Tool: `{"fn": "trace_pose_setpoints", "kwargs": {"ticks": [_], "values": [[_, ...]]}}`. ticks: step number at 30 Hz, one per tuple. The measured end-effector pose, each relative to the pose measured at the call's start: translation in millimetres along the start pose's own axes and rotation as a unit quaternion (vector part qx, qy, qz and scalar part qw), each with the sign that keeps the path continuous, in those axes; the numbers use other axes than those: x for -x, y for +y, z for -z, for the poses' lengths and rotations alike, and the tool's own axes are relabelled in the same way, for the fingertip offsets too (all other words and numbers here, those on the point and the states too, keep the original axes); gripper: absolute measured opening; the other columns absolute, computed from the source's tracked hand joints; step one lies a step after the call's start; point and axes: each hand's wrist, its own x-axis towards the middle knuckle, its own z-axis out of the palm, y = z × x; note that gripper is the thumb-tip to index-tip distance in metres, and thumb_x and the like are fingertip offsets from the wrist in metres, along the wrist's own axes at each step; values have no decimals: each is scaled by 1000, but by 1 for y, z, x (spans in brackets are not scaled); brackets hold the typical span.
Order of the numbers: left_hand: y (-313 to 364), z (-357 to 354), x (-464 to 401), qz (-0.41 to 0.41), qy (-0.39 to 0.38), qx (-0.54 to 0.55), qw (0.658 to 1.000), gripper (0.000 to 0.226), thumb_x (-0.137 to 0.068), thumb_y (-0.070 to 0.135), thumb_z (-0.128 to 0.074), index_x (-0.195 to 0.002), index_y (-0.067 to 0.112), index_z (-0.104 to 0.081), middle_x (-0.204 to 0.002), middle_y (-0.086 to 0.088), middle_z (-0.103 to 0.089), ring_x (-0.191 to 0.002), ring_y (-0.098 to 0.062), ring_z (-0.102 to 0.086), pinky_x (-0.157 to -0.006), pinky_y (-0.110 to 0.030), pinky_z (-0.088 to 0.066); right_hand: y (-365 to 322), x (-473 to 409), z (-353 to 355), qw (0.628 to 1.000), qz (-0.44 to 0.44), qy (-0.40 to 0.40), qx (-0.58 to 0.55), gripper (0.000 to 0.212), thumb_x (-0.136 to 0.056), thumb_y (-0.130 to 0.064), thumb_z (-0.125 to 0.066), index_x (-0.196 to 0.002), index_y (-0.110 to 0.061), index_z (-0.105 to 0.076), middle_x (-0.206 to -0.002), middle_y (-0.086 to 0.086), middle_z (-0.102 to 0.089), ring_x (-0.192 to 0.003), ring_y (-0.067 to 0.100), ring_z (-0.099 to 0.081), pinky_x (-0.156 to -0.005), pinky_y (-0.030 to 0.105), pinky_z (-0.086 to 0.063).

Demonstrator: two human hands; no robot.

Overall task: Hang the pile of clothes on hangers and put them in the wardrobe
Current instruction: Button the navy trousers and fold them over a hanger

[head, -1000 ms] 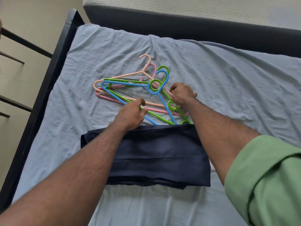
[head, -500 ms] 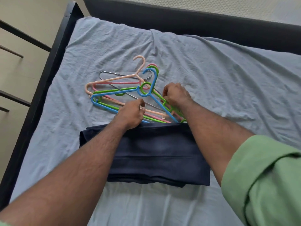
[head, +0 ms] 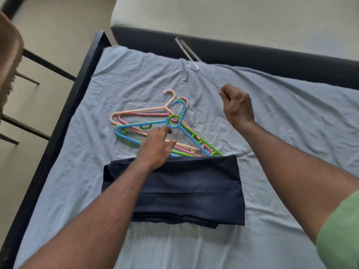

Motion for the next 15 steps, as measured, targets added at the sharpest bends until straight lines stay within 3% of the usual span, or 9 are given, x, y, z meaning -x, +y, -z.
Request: {"fn": "trace_pose_setpoints", "kwargs": {"ticks": [3, 6, 8, 9, 10, 12, 14, 15], "values": [[10, 23, 7, -31, 75, -41, 996, 65, -88, 41, -72, -142, 19, -44, -143, -6, -45, -134, -29, -41, -106, -52, -39, -8, 8, 27, 995, 86, -47, -6, 21, -99, -32, -55, -93, -13, -62, -81, 8, -67, -74, 31, -63, -64, 38, -48], [15, 57, 14, -7, 142, -52, 988, 97, -80, 49, -77, -156, 24, -23, -163, -6, -18, -149, -25, -21, -115, -55, -26, -28, 24, 40, 980, 168, -107, -23, 20, -99, -30, -58, -92, -12, -65, -75, 6, -66, -65, 27, -60, -60, 40, -50], [14, 78, 18, 22, 154, -91, 984, 102, -79, 55, -75, -158, 29, -16, -166, -2, -12, -151, -20, -17, -117, -52, -19, -44, 32, 41, 966, 214, -142, -27, 15, -99, -24, -62, -90, -13, -65, -70, 4, -63, -59, 24, -54, -56, 37, -46], [9, 85, 21, 31, 135, -85, 987, 92, -82, 55, -73, -156, 30, -24, -164, -2, -22, -148, -19, -25, -117, -50, -22, -53, 37, 39, 959, 233, -160, -22, 13, -100, -24, -63, -90, -15, -64, -70, 5, -63, -59, 27, -53, -56, 36, -44], [4, 91, 23, 33, 94, -42, 994, 74, -86, 51, -72, -149, 29, -39, -154, -3, -42, -140, -20, -41, -115, -47, -30, -62, 41, 35, 952, 251, -176, -12, 13, -100, -25, -62, -91, -16, -64, -71, 6, -63, -60, 30, -54, -56, 35, -42], [-11, 97, 39, 26, -10, 94, 995, 29, -95, 35, -67, -119, 18, -64, -103, -8, -71, -96, -25, -67, -89, -44, -53, -82, 52, 25, 938, 287, -194, 4, 13, -100, -25, -62, -92, -16, -65, -74, 9, -65, -65, 35, -54, -57, 32, -37], [-29, 98, 63, 18, -28, 164, 986, 14, -99, 28, -62, -101, 14, -65, -66, -3, -57, -56, -15, -53, -60, -36, -49, -100, 63, 13, 927, 322, -192, 9, 16, -99, -26, -62, -91, -14, -67, -73, 11, -65, -66, 39, -54, -57, 33, -37], [-36, 101, 77, 18, -15, 190, 981, 14, -100, 28, -60, -99, 15, -63, -61, -2, -49, -50, -12, -43, -55, -31, -40, -109, 69, 6, 925, 332, -184, 8, 18, -99, -28, -61, -88, -15, -67, -73, 10, -65, -66, 39, -55, -57, 33, -38]]}}
